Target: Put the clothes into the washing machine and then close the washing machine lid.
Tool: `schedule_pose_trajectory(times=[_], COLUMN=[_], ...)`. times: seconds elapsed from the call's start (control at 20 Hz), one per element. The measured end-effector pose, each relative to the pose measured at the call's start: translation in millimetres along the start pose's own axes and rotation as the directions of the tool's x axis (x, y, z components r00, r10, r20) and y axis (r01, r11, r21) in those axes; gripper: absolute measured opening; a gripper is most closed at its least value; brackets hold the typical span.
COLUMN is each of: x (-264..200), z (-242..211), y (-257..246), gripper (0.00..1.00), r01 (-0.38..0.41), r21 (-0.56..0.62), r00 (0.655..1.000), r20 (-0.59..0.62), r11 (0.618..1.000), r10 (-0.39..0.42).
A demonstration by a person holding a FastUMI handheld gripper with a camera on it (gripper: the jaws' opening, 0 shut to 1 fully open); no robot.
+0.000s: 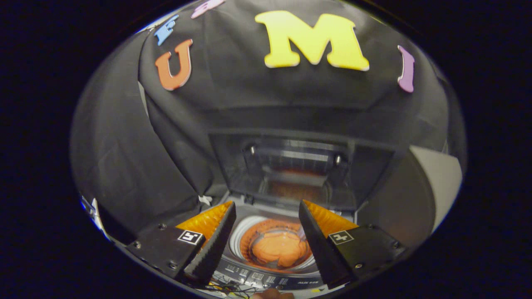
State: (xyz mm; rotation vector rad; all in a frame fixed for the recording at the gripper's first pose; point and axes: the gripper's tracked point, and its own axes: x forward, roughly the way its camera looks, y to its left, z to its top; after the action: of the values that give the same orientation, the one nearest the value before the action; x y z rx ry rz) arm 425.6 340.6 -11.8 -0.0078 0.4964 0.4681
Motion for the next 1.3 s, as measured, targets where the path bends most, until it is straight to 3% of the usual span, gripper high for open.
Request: schedule_pose_trajectory(times=[0.15,0.3,0.5,0.7,0.85,1.0,1.1,1.3], x=[-16,-12,56,118,139,156,159,156], z=[71,122,116,99,81,55,47,47], y=[1,-2,-27,-46,-52,-61,-75,-72], gripper=[0.95,0.95,0.95,0.95,0.95,0.95,0.95,0.95], r01=[-0.032,-0.017,0.014,0.094,0.147,0.172,0.219,0.203], r21=[0.000,0.018,0.105,0.129,0.113,0.180,0.158,0.132], r00=[0.994,0.990,0.999,0.990,0.974,0.952,0.949,0.949], r20=[0.102,0.140,0.027,-0.116,-0.187,-0.281,-0.263,-0.271], r11=[0.999,1.000,0.994,0.987,0.983,0.969,0.963,0.970], r10=[0.032,0.015,-0.017,-0.079,-0.125,-0.117,-0.173,-0.161])
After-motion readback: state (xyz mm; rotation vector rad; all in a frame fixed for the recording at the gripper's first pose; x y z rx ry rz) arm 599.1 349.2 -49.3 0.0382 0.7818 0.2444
